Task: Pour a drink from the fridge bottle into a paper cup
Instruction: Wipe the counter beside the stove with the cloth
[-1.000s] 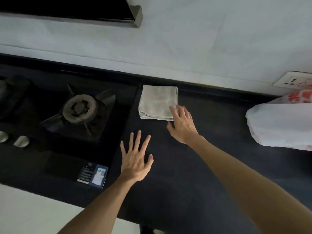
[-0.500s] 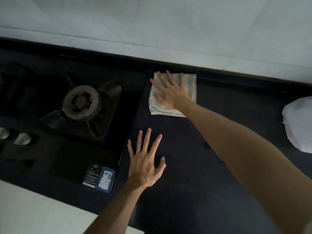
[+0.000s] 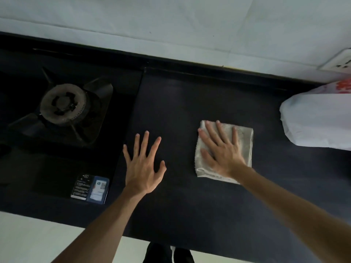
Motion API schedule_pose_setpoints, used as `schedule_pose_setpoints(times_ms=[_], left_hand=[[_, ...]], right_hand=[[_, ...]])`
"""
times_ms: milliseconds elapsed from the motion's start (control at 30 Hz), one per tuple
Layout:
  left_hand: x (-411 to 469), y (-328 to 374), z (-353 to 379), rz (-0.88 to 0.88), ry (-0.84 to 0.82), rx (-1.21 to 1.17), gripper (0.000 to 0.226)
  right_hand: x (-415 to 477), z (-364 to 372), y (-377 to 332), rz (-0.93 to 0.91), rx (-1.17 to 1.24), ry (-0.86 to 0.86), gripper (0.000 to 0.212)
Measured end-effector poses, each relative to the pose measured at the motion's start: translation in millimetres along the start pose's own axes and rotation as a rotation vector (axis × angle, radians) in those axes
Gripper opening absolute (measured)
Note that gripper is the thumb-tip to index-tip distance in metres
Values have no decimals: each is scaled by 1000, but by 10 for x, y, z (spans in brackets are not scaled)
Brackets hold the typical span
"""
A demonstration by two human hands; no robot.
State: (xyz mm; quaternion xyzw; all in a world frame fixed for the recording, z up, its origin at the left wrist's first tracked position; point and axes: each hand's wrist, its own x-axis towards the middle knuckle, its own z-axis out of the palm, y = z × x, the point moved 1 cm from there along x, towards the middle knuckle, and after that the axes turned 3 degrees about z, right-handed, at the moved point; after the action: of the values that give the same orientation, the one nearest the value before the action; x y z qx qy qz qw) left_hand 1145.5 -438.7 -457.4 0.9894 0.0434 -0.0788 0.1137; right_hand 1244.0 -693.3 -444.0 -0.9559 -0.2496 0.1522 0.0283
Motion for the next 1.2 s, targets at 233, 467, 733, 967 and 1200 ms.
schedule_pose_setpoints(times_ms=[233, 467, 733, 967, 1200], left_hand=[[1, 3, -5, -4, 5, 7, 75], [6, -3, 3, -5, 3, 24, 75], [7, -11, 1, -7, 27, -2, 75], [-2, -1, -15, -1, 40, 9, 75], [-12, -11, -9, 6, 61, -8, 74]], right_hand=[[280, 16, -442, -59, 17, 39, 69], [229, 33, -552, 50, 12, 81, 72], [208, 27, -489, -95, -7, 11, 72], [-121, 175, -903, 72, 49, 82, 72], [-24, 84, 59, 156, 46, 149, 71]])
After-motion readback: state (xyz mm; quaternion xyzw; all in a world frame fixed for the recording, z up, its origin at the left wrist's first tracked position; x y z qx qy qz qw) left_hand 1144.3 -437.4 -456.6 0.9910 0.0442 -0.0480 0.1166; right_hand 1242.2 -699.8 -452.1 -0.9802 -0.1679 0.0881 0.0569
